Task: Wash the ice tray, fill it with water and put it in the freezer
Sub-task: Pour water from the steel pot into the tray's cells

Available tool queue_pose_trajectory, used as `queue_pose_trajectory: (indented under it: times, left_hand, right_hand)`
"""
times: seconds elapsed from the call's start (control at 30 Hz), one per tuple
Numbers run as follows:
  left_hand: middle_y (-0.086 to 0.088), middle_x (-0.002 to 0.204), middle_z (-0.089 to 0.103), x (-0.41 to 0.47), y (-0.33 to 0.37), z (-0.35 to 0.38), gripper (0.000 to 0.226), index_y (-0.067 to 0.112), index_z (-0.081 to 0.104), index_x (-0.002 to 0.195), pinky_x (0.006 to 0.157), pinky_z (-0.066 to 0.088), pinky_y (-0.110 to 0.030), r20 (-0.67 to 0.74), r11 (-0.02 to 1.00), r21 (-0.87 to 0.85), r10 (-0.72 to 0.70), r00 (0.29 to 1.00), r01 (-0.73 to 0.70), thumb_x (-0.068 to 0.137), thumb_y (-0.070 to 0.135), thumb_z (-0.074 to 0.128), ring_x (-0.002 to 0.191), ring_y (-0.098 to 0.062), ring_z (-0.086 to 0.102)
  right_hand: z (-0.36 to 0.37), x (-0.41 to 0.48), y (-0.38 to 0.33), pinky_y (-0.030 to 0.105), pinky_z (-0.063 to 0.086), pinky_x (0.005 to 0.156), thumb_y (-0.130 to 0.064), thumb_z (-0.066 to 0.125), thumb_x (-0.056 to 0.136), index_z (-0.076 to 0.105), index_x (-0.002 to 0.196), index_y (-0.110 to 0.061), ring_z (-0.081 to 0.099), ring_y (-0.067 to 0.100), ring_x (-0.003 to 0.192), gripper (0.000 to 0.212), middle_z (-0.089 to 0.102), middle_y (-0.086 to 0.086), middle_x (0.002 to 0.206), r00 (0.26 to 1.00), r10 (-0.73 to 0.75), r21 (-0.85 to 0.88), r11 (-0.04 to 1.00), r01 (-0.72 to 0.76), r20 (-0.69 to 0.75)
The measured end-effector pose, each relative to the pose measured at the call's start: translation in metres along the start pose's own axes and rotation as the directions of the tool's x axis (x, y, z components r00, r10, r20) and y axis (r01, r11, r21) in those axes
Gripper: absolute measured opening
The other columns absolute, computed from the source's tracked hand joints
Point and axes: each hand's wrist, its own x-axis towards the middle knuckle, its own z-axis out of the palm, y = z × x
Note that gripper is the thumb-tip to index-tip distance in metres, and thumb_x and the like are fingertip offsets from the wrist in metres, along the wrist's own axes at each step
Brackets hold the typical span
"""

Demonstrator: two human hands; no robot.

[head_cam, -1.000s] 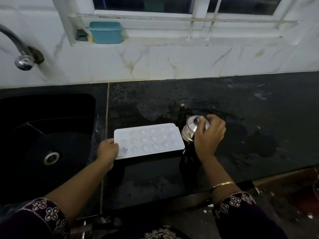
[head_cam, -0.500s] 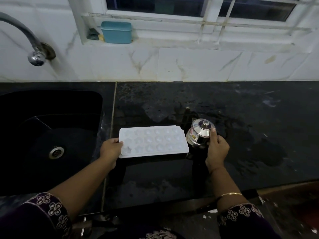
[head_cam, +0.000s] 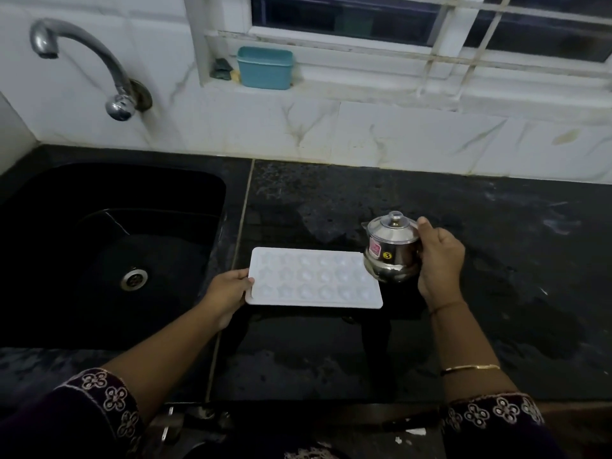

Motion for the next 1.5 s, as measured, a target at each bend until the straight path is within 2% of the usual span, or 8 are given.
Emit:
queue_pose_trajectory:
  times: [0.13,0.23,0.33,0.57,0.87,1.0,1.2,1.5]
  left_hand:
    - [-0.011,0.109,0.065,-0.002,-0.001,-0.002,0.035,-0.002,0.053,0.129,0.069,0.053,-0.025,0.057,1.000,-0.019,-0.012,0.998,0.014,0.096,-0.005,0.042,0.088,-0.017,0.065]
    - [-0.006,0.107,0.067,-0.004,-0.001,-0.005,0.038,-0.001,0.050,0.132,0.065,0.054,-0.021,0.095,1.000,-0.020,-0.018,0.995,0.020,0.095,-0.005,0.044,0.090,-0.015,0.066]
    - [-0.004,0.107,0.067,-0.007,-0.002,-0.008,0.041,-0.001,0.048,0.134,0.069,0.055,-0.021,0.117,0.999,-0.034,-0.007,0.993,0.011,0.093,-0.007,0.045,0.094,-0.015,0.066]
    - [0.002,0.102,0.069,-0.012,-0.007,-0.009,0.043,0.001,0.049,0.133,0.071,0.054,-0.020,0.131,0.994,-0.109,0.016,0.991,-0.002,0.092,-0.012,0.041,0.093,-0.011,0.066]
    - [-0.003,0.113,0.066,-0.012,-0.010,-0.010,0.044,0.000,0.047,0.134,0.081,0.055,-0.022,0.125,0.988,-0.151,0.040,0.991,-0.021,0.093,-0.013,0.039,0.100,-0.015,0.064]
    - [-0.012,0.126,0.062,-0.010,-0.012,-0.010,0.045,-0.001,0.047,0.135,0.092,0.051,-0.031,0.112,0.984,-0.176,0.036,0.993,-0.016,0.092,-0.013,0.040,0.111,-0.024,0.061]
    - [-0.012,0.127,0.060,-0.010,-0.013,-0.010,0.046,-0.002,0.045,0.136,0.084,0.054,-0.025,0.092,0.983,-0.181,0.035,0.995,-0.018,0.091,-0.014,0.042,0.108,-0.022,0.061]
    - [-0.013,0.132,0.057,-0.010,-0.013,-0.009,0.048,-0.003,0.042,0.138,0.094,0.049,-0.032,0.076,0.982,-0.187,0.030,0.997,-0.015,0.091,-0.014,0.042,0.117,-0.025,0.058]
  right_hand:
    - [0.030,-0.011,0.003,0.023,0.032,0.049,-0.020,0.065,0.087,0.040,0.054,-0.017,0.035,0.010,0.052,0.042,0.039,-0.001,0.051,0.988,0.055,0.005,0.998,-0.056,0.143]
    - [0.050,-0.022,0.005,0.023,0.032,0.048,-0.018,0.065,0.087,0.036,0.051,-0.019,0.034,0.010,0.048,0.047,0.037,-0.006,0.044,0.965,0.089,-0.009,0.996,-0.090,0.247]
    - [0.066,-0.027,0.003,0.019,0.032,0.043,-0.016,0.065,0.087,0.033,0.051,-0.018,0.032,0.006,0.042,0.048,0.036,-0.009,0.040,0.935,0.124,-0.062,0.992,-0.110,0.333]
    - [0.089,-0.024,0.000,0.027,0.030,0.053,-0.008,0.064,0.082,0.037,0.052,-0.015,0.033,0.012,0.054,0.040,0.034,0.002,0.054,0.865,0.147,-0.270,0.963,-0.014,0.479]
    - [0.113,-0.021,0.001,0.026,0.032,0.054,-0.008,0.060,0.083,0.039,0.055,-0.013,0.035,0.011,0.054,0.035,0.036,0.002,0.055,0.825,0.117,-0.425,0.891,0.159,0.553]
    - [0.119,-0.021,0.002,0.027,0.035,0.056,-0.010,0.059,0.083,0.042,0.057,-0.011,0.040,0.014,0.058,0.031,0.040,0.004,0.056,0.808,0.115,-0.472,0.855,0.215,0.577]
    - [0.125,-0.022,0.001,0.025,0.036,0.054,-0.009,0.060,0.083,0.041,0.054,-0.013,0.040,0.013,0.056,0.035,0.041,0.002,0.055,0.793,0.104,-0.496,0.826,0.266,0.600]
    - [0.125,-0.020,0.001,0.026,0.037,0.055,-0.011,0.060,0.084,0.044,0.057,-0.011,0.042,0.013,0.056,0.031,0.043,0.003,0.057,0.794,0.117,-0.505,0.824,0.258,0.596]
